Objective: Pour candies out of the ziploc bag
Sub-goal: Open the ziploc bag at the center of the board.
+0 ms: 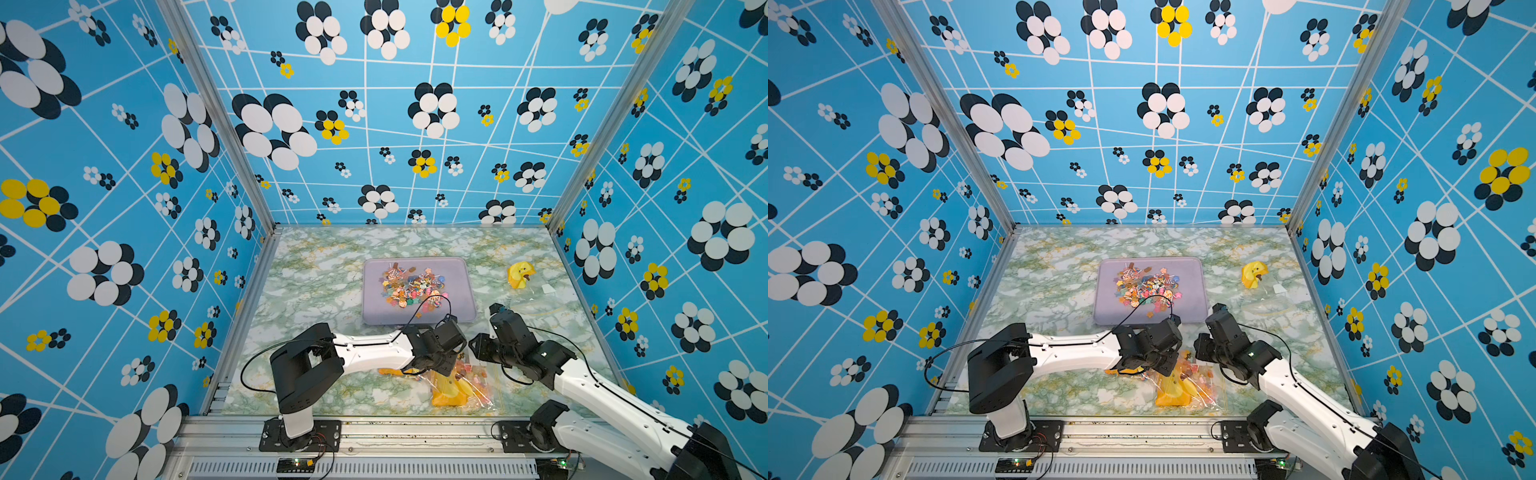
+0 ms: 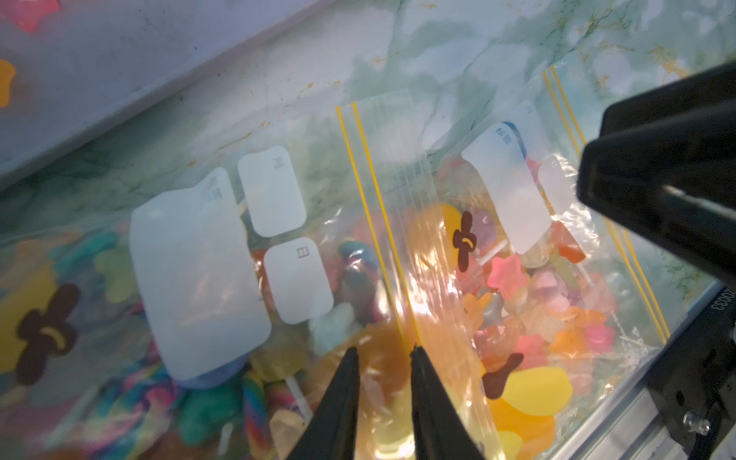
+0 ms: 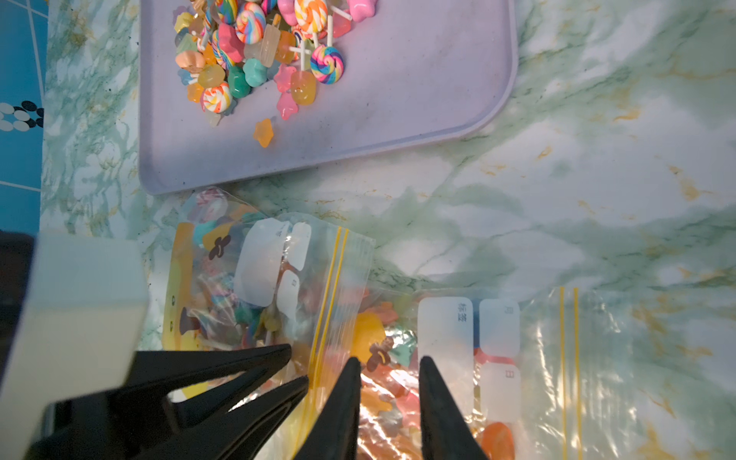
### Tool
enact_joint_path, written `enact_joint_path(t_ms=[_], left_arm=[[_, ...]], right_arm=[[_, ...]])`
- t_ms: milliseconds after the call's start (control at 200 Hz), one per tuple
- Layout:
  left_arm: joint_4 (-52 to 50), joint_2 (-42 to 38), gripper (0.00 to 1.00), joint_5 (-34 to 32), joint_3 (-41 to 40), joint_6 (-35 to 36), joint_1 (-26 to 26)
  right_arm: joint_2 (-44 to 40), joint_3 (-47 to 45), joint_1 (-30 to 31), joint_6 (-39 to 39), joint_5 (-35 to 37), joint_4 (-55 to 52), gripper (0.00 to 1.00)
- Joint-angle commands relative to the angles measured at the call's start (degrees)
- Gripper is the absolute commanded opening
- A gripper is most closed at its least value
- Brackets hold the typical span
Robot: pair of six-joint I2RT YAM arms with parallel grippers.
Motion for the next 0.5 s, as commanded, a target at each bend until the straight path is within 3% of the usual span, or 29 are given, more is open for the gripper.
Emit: enact_joint_path(t_ms=[0, 65, 145, 495], left_arm=[[-0.8, -1.2, 0.34, -0.6, -0.6, 0.3, 0.1], [-2.8, -1.5, 0.48, -2.4, 1.1, 1.6, -0.9], [-4.3, -1.2, 0.52, -2.8, 2.7, 2.0, -1.8], [-3.9, 2.1, 0.53, -2.8, 4.4, -0.2, -2.9]], right_arm=[[0.2, 1.4, -0.3, 0.5, 0.2, 0.6, 0.28], [0.3, 1.4, -0.3, 0.6, 0.3, 0.7, 0.29], [0.4, 1.7, -0.4, 0.6, 0.6, 0.6, 0.29], [-0.1, 2.7, -0.5, 0.3, 1.3, -0.1, 0.29]])
